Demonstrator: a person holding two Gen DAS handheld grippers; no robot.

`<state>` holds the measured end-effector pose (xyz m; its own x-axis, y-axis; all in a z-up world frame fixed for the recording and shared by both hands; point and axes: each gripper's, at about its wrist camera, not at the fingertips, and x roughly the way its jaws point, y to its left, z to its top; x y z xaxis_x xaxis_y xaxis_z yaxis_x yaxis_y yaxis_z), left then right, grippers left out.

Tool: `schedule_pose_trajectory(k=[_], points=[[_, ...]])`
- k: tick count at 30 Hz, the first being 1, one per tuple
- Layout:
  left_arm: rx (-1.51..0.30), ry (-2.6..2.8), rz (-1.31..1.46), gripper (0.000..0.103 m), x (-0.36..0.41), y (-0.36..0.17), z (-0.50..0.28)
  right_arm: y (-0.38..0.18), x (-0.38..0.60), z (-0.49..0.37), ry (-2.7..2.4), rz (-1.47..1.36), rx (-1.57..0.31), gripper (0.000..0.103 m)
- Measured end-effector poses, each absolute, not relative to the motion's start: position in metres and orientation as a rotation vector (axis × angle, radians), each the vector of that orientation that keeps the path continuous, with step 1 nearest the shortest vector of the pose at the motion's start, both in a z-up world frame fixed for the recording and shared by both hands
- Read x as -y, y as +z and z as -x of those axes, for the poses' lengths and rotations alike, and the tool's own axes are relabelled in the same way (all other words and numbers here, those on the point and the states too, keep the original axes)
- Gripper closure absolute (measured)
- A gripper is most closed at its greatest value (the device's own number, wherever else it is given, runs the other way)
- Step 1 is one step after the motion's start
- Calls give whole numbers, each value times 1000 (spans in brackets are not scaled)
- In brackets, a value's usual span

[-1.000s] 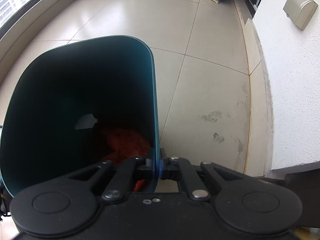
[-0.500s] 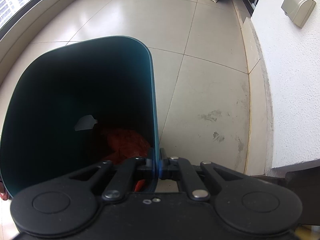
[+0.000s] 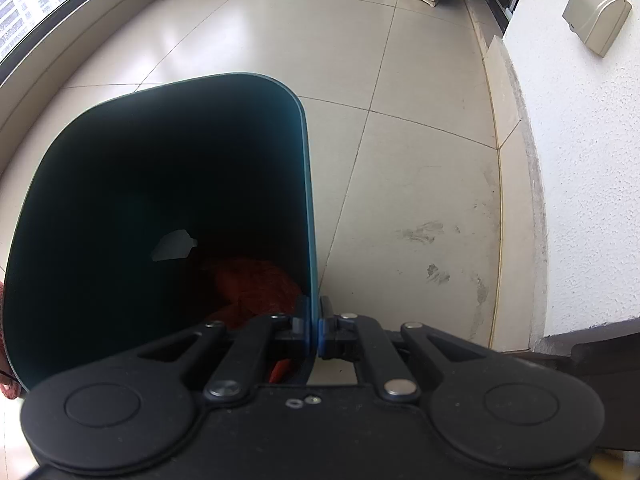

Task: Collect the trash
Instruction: 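Carry the wrapper into the teal bin and open the left tool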

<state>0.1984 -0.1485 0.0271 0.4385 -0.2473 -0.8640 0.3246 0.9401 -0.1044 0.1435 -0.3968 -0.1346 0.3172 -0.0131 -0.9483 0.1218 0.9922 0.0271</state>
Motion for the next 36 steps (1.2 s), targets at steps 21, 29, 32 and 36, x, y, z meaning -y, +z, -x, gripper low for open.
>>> schedule_pose_trajectory(k=[21, 29, 32, 36], points=[[-1250, -381, -285, 96, 267, -92, -236, -133, 400, -141, -69, -108, -1242, 99], [-1285, -378, -261, 92, 265, -105, -244, -133, 406, -143, -57, -116, -1246, 98], [-1276, -388, -256, 79, 263, -103, -242, -133, 406, -143, -58, -118, -1246, 98], [-1223, -405, -227, 28, 257, -93, -234, -133, 406, -143, -58, -116, -1246, 98]])
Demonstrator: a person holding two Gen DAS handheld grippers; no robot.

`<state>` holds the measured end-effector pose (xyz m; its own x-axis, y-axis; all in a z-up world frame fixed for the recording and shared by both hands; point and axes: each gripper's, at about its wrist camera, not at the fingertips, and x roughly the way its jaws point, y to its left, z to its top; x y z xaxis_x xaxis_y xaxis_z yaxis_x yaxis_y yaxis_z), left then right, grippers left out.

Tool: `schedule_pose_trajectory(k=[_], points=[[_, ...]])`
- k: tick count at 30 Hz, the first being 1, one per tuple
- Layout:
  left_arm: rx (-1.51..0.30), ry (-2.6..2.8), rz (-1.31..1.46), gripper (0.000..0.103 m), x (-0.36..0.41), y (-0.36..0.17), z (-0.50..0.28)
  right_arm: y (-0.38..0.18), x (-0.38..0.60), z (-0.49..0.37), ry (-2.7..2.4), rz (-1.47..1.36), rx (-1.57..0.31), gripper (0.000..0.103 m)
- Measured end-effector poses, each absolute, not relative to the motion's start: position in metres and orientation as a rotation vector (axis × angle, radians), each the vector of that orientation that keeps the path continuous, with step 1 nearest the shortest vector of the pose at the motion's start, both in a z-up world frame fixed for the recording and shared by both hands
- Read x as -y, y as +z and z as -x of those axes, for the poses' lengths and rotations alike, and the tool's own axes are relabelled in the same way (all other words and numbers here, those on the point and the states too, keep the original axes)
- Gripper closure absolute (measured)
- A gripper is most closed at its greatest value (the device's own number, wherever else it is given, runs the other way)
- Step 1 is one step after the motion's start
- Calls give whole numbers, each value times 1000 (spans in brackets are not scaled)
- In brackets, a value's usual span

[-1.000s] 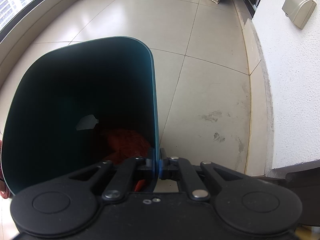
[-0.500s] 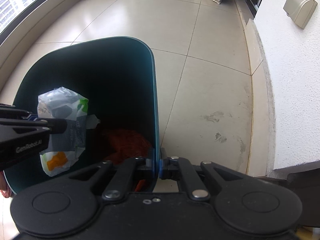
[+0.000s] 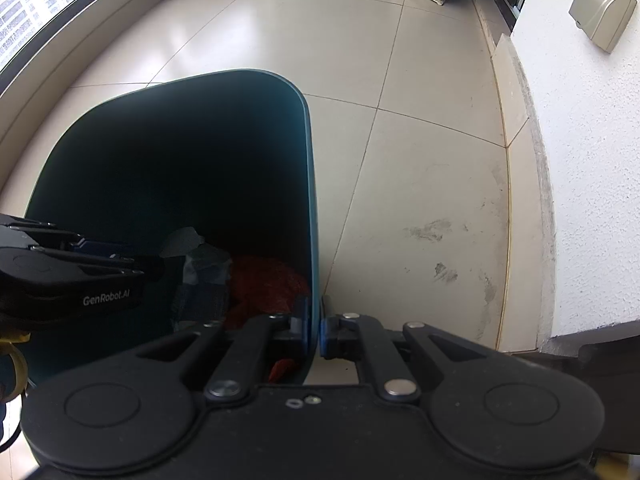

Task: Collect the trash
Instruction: 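Carry the wrapper into the teal bin and open the left tool, then lower the left tool and grasp the white-and-purple biscuit packet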

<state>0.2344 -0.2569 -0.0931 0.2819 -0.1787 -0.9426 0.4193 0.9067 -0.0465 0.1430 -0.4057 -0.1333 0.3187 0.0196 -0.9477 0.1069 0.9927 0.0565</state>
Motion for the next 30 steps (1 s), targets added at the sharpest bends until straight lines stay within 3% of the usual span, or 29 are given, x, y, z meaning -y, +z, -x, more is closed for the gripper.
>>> schedule_pose_trajectory(k=[18, 21, 30], points=[[-1127, -447, -13, 28, 180, -24, -221, -133, 407, -143, -56, -117, -1246, 97], [-1079, -418, -4, 21, 156, -12, -213, -133, 406, -142, -56, -114, -1246, 97], [-1085, -245, 7, 21, 87, -21, -213, -134, 402, -141, -52, -99, -1249, 95]])
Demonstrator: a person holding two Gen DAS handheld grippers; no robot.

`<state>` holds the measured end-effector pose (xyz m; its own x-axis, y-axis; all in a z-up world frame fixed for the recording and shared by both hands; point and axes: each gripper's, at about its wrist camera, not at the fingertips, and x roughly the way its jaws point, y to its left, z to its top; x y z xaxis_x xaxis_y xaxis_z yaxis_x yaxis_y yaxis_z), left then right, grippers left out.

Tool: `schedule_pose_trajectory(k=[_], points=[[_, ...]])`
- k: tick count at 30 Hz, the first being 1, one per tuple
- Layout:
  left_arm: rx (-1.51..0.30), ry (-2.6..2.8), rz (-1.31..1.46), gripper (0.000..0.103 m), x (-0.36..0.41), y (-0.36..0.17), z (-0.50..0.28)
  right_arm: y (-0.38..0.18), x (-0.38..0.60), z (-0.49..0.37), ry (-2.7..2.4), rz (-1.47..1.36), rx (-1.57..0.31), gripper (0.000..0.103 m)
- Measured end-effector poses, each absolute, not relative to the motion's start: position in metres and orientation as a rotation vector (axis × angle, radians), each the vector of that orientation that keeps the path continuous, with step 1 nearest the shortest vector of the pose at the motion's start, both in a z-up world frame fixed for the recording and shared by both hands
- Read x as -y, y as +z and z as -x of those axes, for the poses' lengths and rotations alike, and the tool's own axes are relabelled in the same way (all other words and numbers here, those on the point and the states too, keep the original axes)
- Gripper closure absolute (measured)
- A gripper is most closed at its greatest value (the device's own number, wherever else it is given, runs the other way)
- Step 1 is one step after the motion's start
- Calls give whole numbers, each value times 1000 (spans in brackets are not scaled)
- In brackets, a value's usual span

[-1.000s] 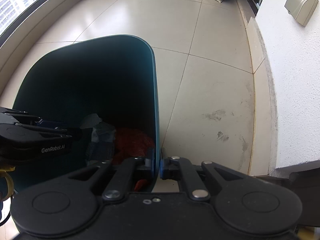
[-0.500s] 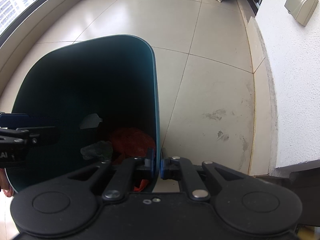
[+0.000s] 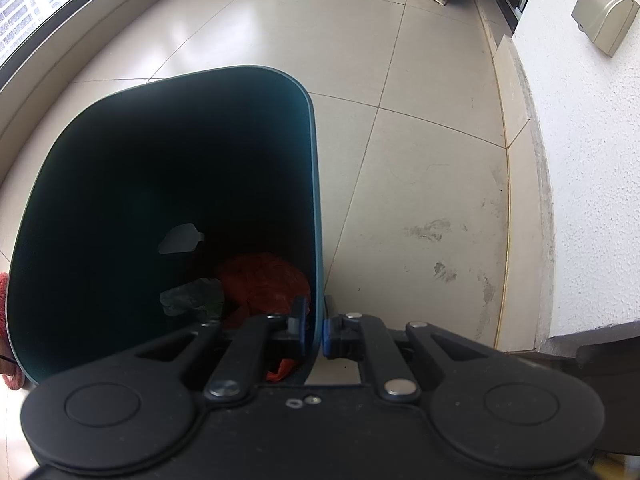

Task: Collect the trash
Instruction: 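Lower the left tool and grasp the white-and-purple biscuit packet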

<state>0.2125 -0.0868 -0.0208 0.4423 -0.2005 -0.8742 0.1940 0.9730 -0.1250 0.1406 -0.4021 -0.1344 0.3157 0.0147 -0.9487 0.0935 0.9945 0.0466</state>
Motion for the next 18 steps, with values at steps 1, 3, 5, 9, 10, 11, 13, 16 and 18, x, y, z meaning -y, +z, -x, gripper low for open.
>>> schedule_pose_trajectory(k=[1, 3, 5, 9, 10, 11, 13, 16, 18], points=[[-1096, -223, 18, 21, 80, -26, -215, -134, 402, -141, -52, -96, -1249, 95], [-1128, -181, 49, 21, 69, -38, -225, -135, 400, -141, -56, -94, -1250, 95], [-1149, -149, 68, 20, 65, -52, -237, -135, 399, -142, -61, -96, -1251, 95], [-1238, -64, 115, 20, 54, -96, -260, -135, 400, -142, -65, -105, -1253, 95], [-1261, -54, 140, 20, 51, -108, -266, -135, 401, -142, -65, -109, -1253, 95], [-1284, -44, 160, 20, 52, -120, -273, -135, 402, -142, -65, -116, -1254, 95], [-1339, -17, 204, 20, 53, -144, -286, -136, 404, -142, -65, -124, -1255, 95], [-1396, 22, 241, 20, 59, -178, -305, -137, 405, -142, -62, -120, -1255, 95], [-1424, 33, 254, 20, 62, -199, -317, -138, 407, -143, -60, -130, -1260, 94]])
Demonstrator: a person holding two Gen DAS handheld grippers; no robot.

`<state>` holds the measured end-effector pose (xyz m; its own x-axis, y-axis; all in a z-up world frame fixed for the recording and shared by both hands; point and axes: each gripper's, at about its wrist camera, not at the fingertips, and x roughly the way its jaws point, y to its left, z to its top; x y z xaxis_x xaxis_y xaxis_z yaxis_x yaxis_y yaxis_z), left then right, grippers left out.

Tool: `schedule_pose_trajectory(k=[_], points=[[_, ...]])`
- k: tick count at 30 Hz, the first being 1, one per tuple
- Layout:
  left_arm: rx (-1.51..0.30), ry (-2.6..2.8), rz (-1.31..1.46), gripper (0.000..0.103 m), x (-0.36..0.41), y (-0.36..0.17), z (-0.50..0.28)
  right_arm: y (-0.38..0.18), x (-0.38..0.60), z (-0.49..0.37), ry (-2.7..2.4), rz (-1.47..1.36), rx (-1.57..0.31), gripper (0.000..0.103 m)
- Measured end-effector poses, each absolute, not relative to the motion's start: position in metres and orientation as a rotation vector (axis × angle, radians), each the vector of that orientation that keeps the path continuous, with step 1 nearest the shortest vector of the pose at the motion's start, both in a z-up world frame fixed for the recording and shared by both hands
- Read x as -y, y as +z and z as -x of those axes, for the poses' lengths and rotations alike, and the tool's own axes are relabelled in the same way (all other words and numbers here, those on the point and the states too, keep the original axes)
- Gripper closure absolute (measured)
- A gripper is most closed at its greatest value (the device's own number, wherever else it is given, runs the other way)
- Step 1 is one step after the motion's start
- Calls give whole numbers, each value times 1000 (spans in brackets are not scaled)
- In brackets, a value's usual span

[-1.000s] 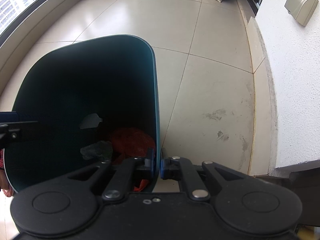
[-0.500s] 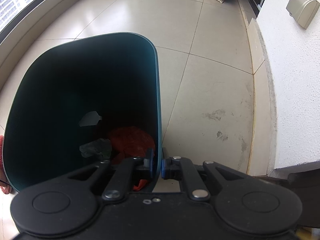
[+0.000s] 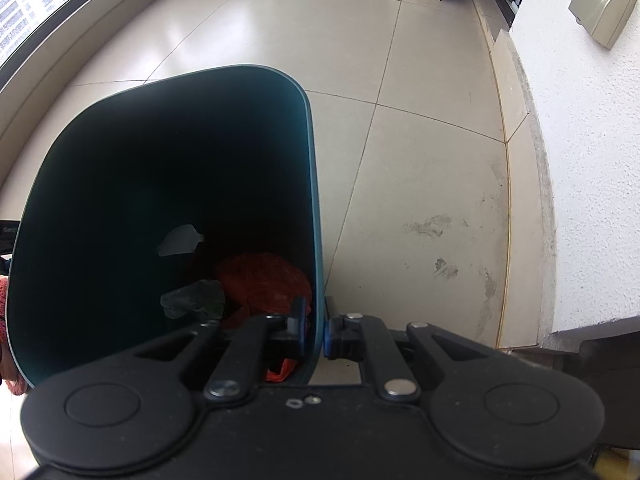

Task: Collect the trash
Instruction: 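Lower the left tool and grasp the white-and-purple biscuit packet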

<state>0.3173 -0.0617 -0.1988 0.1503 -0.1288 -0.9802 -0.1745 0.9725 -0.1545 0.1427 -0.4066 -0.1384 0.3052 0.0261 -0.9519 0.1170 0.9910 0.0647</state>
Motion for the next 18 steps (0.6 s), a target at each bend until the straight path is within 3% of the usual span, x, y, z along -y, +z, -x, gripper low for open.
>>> schedule_pose_trajectory(k=[7, 16, 18], points=[[-1556, 107, 288, 20, 64, -271, -353, -145, 411, -144, -50, -162, -1276, 93], [-1616, 131, 213, 20, 85, -313, -369, -153, 409, -150, -43, -159, -1305, 93], [-1610, 133, 178, 28, 87, -315, -367, -153, 408, -150, -45, -154, -1308, 93]])
